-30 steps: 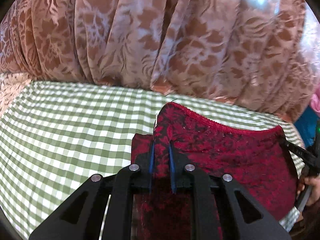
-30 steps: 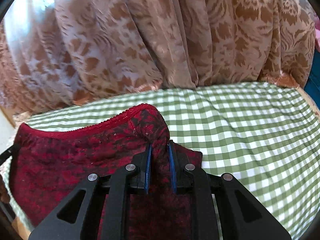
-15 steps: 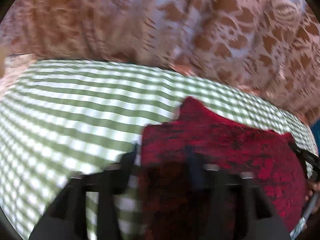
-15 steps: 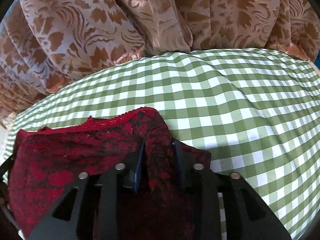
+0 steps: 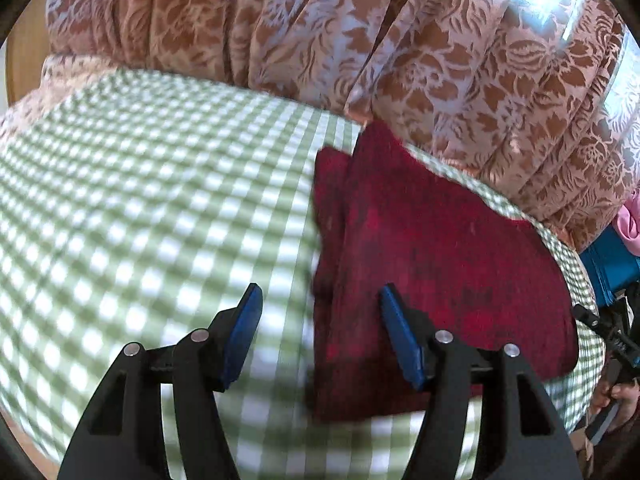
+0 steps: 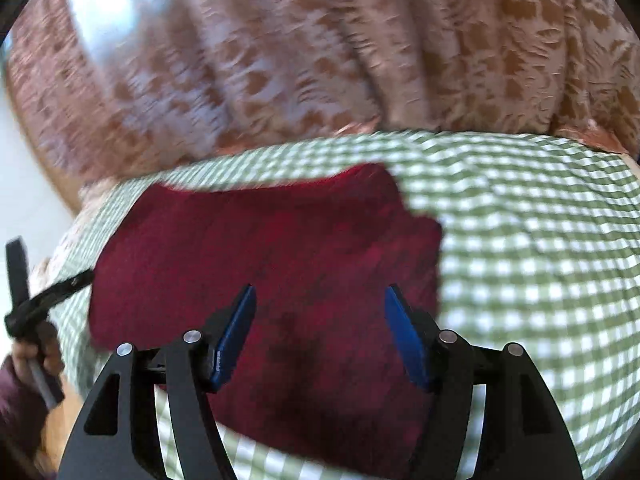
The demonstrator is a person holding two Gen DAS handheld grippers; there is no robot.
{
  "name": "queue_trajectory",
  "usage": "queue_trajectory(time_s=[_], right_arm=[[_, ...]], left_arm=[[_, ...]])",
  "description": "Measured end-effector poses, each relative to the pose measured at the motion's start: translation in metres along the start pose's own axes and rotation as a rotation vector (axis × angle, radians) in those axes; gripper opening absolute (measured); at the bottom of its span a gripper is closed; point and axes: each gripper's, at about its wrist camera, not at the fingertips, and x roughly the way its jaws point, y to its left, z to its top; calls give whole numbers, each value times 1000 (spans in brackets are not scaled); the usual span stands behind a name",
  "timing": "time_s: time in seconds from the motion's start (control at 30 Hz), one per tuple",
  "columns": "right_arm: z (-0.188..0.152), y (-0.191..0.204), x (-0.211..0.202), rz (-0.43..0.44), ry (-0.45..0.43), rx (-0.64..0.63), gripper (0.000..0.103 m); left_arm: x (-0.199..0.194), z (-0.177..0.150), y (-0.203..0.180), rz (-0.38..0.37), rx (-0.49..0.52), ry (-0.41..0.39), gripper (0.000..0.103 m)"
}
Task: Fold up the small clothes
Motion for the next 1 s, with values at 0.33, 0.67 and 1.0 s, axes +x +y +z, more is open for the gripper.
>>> queue_trajectory(time_s=[0.33, 0.67, 1.0], right_arm=[[-37, -29, 19, -29, 12, 152, 58], [-23, 17, -10, -96, -50, 53, 78], [-36, 63, -13, 6, -13, 17, 82]], left_arm=[[-6, -13, -6, 80, -10, 5, 63], [-61, -21, -21, 192, 67, -100, 74], [-67, -30, -22, 181, 89, -122, 74]])
